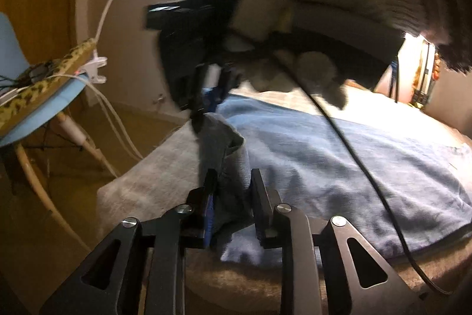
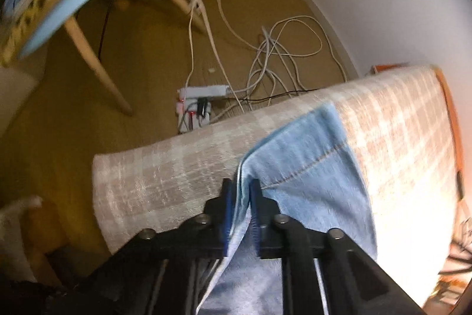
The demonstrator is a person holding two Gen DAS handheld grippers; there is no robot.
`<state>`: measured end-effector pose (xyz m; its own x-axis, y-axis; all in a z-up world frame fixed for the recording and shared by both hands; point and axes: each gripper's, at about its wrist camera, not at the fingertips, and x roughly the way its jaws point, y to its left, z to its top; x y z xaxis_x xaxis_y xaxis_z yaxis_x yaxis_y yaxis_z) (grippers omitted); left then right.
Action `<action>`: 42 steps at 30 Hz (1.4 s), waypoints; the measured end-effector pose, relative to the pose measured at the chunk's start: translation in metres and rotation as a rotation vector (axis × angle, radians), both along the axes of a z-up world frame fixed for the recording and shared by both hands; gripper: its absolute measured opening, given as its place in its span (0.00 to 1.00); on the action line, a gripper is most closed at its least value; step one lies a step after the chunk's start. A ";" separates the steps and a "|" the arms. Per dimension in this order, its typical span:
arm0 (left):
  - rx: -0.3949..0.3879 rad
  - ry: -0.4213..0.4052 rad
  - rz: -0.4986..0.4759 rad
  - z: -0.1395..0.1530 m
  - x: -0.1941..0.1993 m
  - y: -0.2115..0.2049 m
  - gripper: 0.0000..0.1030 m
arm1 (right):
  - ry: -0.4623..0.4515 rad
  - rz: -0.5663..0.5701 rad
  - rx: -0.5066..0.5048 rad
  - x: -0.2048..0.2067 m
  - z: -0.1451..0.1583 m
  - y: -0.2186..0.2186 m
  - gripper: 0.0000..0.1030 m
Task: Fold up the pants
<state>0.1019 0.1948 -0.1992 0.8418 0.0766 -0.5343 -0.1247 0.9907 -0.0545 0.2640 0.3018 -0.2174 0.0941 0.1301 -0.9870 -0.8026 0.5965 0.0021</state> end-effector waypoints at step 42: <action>-0.101 0.054 -0.665 0.051 0.001 -0.103 0.05 | 0.191 -0.601 0.661 -0.013 0.022 -0.358 0.14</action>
